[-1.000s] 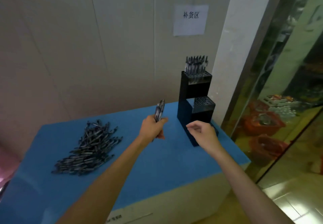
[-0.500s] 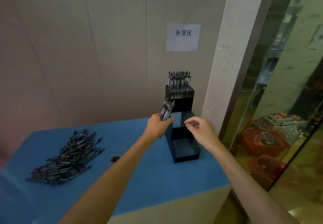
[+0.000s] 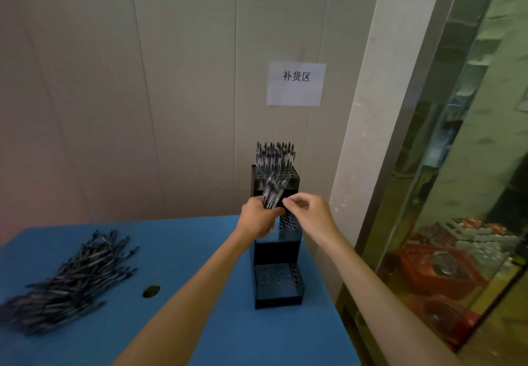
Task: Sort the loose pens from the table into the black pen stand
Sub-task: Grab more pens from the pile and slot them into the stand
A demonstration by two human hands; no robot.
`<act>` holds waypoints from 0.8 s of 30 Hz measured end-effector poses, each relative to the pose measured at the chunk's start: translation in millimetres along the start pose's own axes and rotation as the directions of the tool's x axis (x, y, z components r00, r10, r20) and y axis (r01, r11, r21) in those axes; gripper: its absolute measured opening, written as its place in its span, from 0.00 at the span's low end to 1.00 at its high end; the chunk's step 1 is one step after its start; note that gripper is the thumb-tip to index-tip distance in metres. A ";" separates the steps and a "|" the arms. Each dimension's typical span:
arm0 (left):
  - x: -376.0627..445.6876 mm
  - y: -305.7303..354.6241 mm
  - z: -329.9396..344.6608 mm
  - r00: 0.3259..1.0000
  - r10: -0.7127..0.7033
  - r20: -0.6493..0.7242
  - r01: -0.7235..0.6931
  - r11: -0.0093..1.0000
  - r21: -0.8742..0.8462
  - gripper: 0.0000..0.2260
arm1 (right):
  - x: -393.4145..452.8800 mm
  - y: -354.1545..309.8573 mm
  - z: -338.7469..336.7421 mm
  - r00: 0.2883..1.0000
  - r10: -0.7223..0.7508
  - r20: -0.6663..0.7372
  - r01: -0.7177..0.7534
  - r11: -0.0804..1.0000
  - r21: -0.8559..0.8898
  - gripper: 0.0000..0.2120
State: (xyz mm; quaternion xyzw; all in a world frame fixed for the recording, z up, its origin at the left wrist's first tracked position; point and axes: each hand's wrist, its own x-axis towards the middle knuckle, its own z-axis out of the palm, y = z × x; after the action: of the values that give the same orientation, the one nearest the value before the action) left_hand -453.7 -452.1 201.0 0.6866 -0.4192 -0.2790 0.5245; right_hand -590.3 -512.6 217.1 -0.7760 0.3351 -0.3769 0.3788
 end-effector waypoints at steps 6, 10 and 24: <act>16.5 11.0 5.7 0.999 -0.025 -0.026 0.026 0.999 0.038 0.06 | 38.1 2.0 0.7 0.998 0.049 0.040 -0.052 0.996 0.079 0.06; 26.7 17.8 3.1 0.998 -0.013 -0.061 0.015 1.000 0.021 0.07 | 59.5 2.7 5.2 0.994 0.090 0.065 -0.101 0.977 0.187 0.05; 75.7 23.1 -2.1 0.999 -0.010 -0.046 0.013 0.998 0.069 0.17 | 121.0 9.3 -8.5 0.967 0.252 0.032 -0.231 0.820 0.524 0.05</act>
State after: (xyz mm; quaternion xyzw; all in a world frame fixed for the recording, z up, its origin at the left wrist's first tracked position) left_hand -421.2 -519.0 227.9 0.7130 -0.4125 -0.2515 0.5081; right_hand -540.1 -617.4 253.0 -0.5873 0.3225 -0.4176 0.6138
